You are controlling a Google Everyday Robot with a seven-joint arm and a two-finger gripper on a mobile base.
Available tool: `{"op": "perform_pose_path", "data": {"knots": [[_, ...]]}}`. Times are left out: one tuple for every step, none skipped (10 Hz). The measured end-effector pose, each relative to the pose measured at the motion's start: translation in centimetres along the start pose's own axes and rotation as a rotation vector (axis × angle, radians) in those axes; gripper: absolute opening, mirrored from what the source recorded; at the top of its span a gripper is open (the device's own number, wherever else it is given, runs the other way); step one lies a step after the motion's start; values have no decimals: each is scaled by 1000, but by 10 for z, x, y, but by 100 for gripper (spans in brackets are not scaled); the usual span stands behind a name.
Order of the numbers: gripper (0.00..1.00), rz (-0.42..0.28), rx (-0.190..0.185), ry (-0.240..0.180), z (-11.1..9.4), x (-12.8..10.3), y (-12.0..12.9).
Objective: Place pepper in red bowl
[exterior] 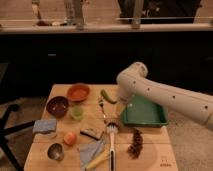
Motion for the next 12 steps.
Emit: {"op": "perform_pose_path", "data": {"knots": [[80,-9,0,9,3,-5,-1],[80,-17,1,14,5,-11,-3],[80,-33,-2,17,9,-22,-2],[80,-54,-5,21,13,-36,-3],[80,-66,-7,24,15,-43,-4],[80,-80,-10,31,19,-50,-5],[80,-95,-11,34,24,-59,-7],[80,-99,-12,43,28,-63,-10],[80,-103,-12,48,38,-68,-13],[80,-100,-15,54,50,-73,-16],[80,-90,-20,63,64,-73,-20],[80,-79,-26,72,75,-71,-24]]}}
